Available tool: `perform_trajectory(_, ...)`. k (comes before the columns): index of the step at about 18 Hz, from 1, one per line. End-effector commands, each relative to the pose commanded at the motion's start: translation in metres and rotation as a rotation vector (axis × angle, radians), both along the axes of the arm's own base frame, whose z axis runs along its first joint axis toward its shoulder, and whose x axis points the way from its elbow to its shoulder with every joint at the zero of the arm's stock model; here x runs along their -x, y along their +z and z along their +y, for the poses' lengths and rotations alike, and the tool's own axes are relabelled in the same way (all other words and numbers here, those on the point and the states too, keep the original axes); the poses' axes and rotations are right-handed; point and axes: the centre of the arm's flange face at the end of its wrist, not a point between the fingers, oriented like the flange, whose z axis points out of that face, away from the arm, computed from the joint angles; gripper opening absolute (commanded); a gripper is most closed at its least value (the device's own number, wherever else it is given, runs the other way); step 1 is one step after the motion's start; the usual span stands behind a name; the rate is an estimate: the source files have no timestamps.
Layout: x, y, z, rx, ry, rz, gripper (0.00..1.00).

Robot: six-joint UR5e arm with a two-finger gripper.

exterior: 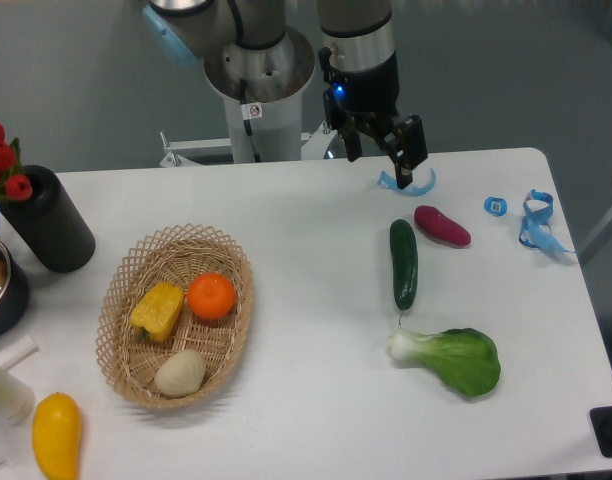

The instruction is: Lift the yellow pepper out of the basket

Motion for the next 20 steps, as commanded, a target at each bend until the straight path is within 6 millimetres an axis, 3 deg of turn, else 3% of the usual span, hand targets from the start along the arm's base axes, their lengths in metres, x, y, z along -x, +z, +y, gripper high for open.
perform_trajectory(14,-0.008,-0.007,0.007,-0.085,0.042,-0.055,1.00)
perform_trajectory(20,-0.021,-0.025,0.017,-0.128,0.080,-0.127,1.00)
